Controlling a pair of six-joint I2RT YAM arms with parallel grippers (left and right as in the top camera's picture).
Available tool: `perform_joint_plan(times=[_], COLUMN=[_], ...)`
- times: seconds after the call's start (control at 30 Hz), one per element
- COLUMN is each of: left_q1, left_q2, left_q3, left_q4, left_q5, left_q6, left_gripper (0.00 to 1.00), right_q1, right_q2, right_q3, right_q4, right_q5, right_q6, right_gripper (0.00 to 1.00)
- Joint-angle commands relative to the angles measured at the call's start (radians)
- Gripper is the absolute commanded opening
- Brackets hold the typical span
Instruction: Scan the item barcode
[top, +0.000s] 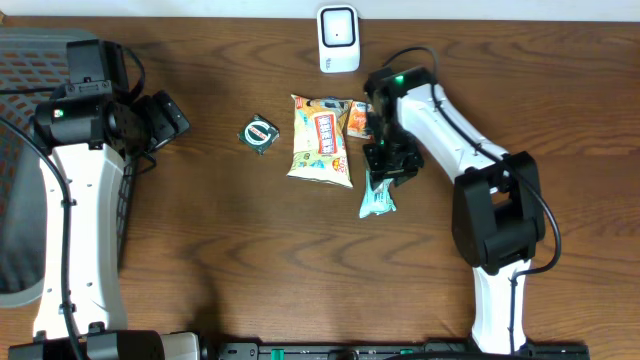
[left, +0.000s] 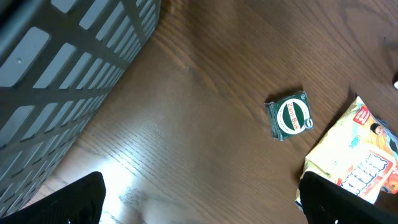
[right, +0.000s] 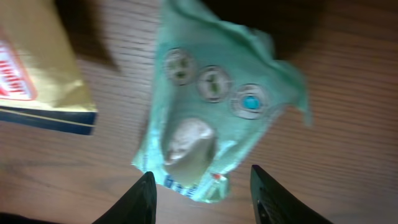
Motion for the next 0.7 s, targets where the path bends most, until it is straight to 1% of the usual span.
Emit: perform_joint_plan(times=[0.0,0.23,0.37,0.43,0.53,0.67], left_q1=[0.002,0.002,0.002,0.002,0.002,0.002], left_q2=[0.0,0.0,0.0,0.0,0.0,0.0], left_q3=[0.007,0.007,0.007,0.007,0.007,0.007], left_q4=[-0.003,-0.003,-0.003,-0.003,-0.003,-0.003], left_q5=[-0.006,-0.006,-0.006,-0.006,-0.006,-0.006], left_q6=[-0.009,-0.009,-0.009,-0.009,-0.009,-0.009], left_gripper=[0.98,0.97,0.98,0.98,0.98,0.98], right_q1=[0.022,0.03,0.038,0.047,0.061,0.075], right_q2=[-0.028,-0.028,-0.028,-0.028,-0.028,-0.028], right_q3=[0.015,0.016,0.017,0.019,0.025,0.064], right_q4=[0.006,0.006,0.01,0.009,-0.005,-0.074], right_q5=[0.028,0.001,-0.069,-0.05,0.025,0.109], right_q6=[0.034,0.043,0.049,0.064,0.105,0.132], right_gripper=[0.42,0.42,0.37,0.35,0.35,0.35])
